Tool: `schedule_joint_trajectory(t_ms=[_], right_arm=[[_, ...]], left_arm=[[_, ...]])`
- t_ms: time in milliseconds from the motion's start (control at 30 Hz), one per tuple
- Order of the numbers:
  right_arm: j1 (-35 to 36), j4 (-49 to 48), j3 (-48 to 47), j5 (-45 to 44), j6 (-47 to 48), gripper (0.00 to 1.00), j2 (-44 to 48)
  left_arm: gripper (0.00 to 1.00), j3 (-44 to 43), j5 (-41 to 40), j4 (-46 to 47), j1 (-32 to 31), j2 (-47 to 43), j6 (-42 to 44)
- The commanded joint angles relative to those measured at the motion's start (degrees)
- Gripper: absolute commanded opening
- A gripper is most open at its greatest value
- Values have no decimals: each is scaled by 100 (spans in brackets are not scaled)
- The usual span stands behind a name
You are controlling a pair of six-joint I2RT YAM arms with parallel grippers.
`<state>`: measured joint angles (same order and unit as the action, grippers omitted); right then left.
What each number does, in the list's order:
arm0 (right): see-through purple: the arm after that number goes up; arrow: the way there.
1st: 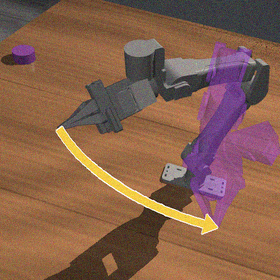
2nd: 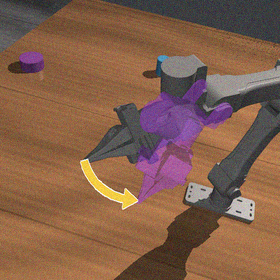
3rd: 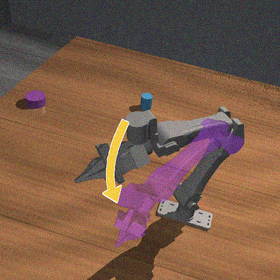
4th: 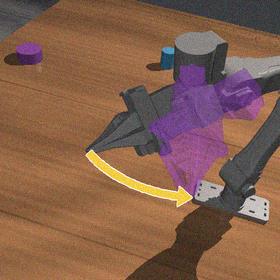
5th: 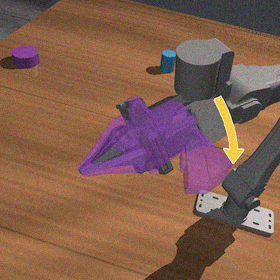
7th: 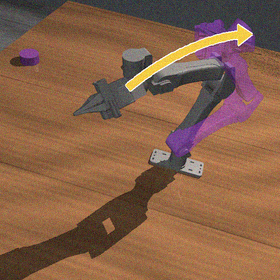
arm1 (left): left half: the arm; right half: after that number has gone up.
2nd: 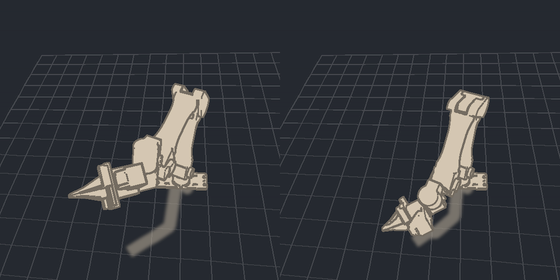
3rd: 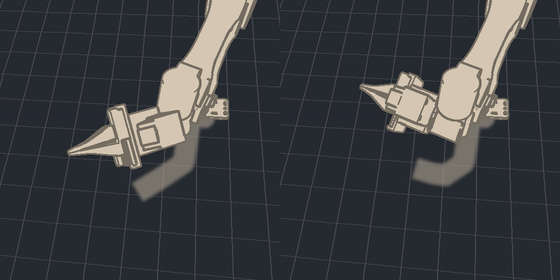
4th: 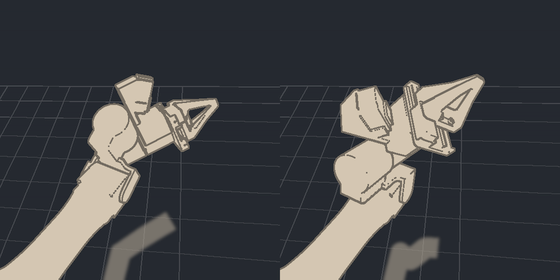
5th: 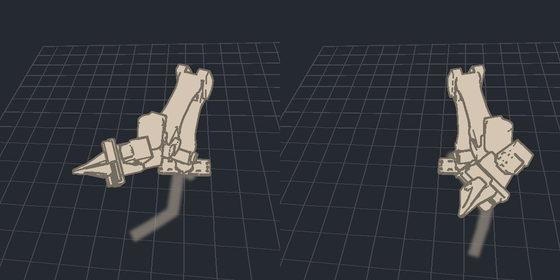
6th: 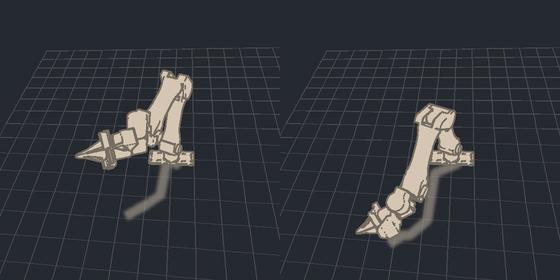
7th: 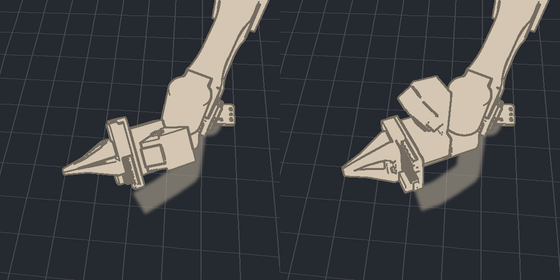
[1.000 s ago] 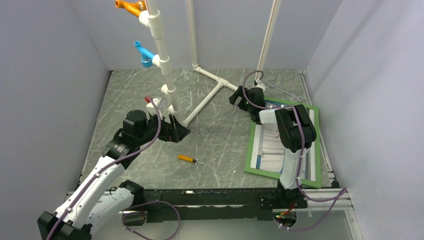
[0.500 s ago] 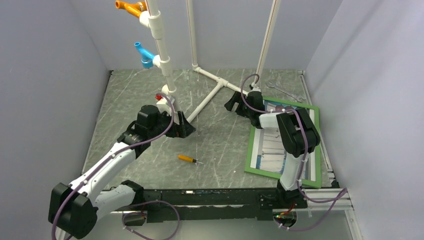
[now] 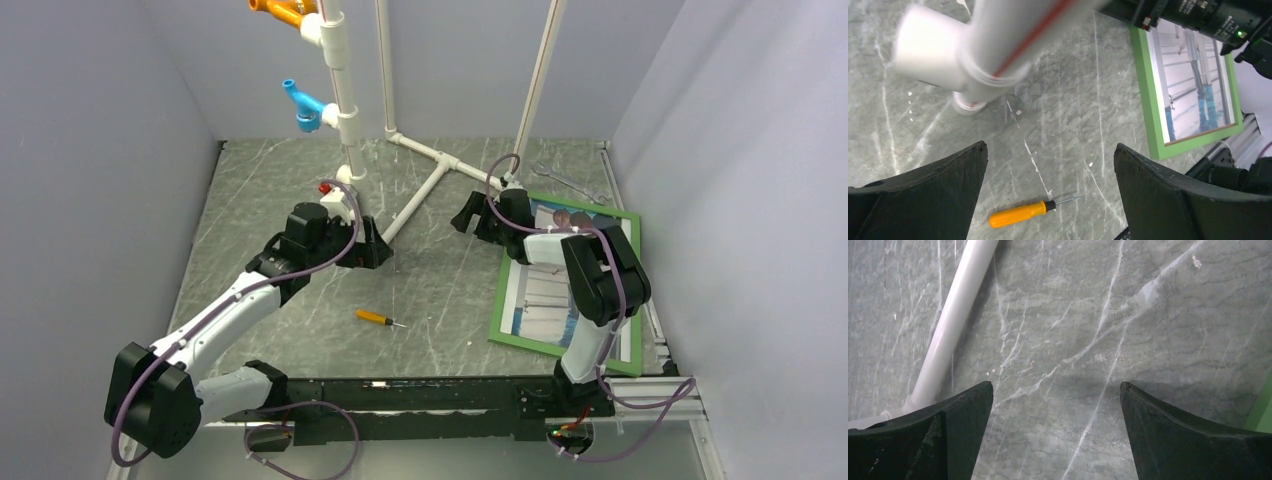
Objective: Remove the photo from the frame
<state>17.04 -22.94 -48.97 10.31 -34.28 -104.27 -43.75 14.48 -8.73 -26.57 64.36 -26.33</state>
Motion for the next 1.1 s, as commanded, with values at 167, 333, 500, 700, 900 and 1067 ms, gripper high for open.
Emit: schedule_joint_trajectory(t_ms=[167, 333, 500, 700, 900, 1067], right_arm=[[-1, 154, 142, 59, 106, 100, 170], [14, 335, 118, -5, 104, 100, 264], [218, 1065, 21, -315, 276, 100, 723], [730, 2234, 17, -1077, 536, 100, 1371], [859, 3112, 360, -1841, 261, 100, 1896], [846, 3700, 515, -2414, -28, 98, 2366]], left_arm=[[99, -314, -279, 236, 77, 102, -41], [99, -135, 182, 363, 74, 11, -137], [99, -19, 612, 320, 68, -183, -129], [99, 126, 812, -12, 64, -623, -26], [99, 255, 920, -239, 68, -1019, 24], [99, 424, 1005, -211, 71, -1186, -56]])
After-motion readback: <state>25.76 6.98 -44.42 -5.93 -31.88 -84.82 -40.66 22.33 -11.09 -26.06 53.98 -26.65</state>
